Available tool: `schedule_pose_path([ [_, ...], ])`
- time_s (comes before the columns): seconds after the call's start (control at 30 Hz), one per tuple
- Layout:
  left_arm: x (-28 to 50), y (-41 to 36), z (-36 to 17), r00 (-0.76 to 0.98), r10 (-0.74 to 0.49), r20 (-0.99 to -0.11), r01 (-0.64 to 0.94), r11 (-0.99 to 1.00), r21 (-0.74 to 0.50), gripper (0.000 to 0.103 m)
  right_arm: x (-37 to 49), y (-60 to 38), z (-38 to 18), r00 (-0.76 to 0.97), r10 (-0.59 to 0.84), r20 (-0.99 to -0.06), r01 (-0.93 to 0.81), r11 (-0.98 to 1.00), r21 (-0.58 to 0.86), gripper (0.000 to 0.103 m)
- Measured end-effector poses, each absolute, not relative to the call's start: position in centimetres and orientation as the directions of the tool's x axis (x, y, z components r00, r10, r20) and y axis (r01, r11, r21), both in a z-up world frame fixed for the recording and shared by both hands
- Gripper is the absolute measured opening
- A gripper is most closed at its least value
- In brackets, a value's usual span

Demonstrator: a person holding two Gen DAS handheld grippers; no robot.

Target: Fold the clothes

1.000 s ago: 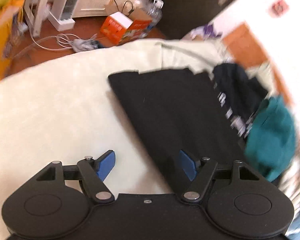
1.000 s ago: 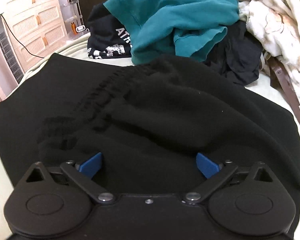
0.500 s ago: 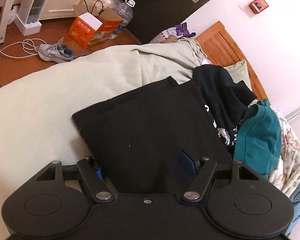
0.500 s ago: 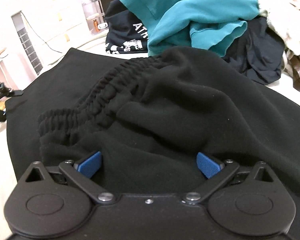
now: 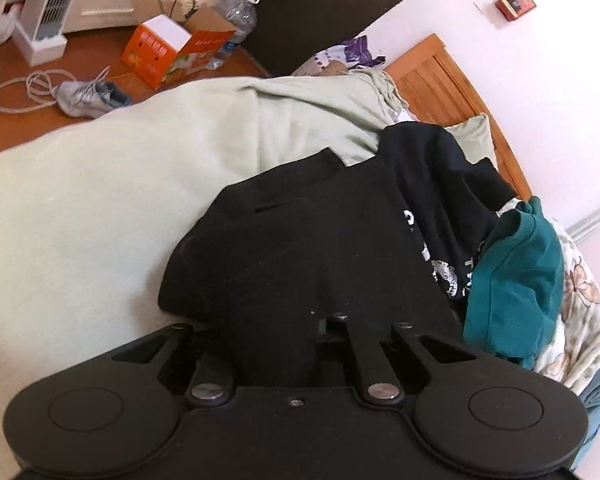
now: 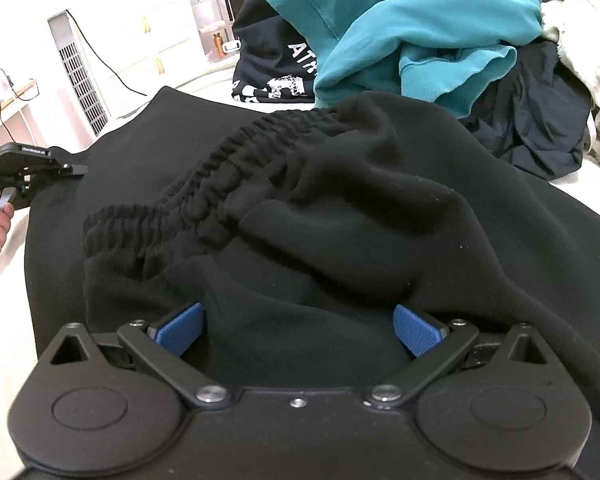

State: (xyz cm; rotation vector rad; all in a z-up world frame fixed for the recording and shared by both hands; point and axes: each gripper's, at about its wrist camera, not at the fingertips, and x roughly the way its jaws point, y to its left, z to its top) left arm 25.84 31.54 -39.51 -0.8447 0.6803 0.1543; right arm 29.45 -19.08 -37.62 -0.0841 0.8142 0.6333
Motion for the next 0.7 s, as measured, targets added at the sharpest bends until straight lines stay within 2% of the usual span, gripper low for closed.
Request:
schedule_pose_path([
  [0.1,26.2,30.7,-38.1,0.780,-0.116,-0.615,-0.374,0.702,-0.606,0.010,29.3,-19.0,-37.6,0.518,0.495,-0.698,-0.557,0.814,0.164,0.102],
  [0.33,26.1,27.2,-32.5,0.840,-0.073,-0.538,-0.288,0.781,-0.555,0.009,29.5,-19.5,-37.1,0.505,0.500,-0.704,-0.536,0.820,0.198,0.102],
  [0.53,26.3,22.3,-27.0,0.893,-0.113,-0.437,-0.153,0.835,-0.528,0.009,28.2,-20.5,-36.0,0.490,0.492,-0.719,-0.539,0.820,0.193,0.102],
  [0.7,26.2,16.2,-23.5,0.917,-0.179,-0.357,0.006,0.900,-0.436,0.009,27.0,-23.3,-35.2,0.484,0.495,-0.722,-0.505,0.831,0.231,0.102],
])
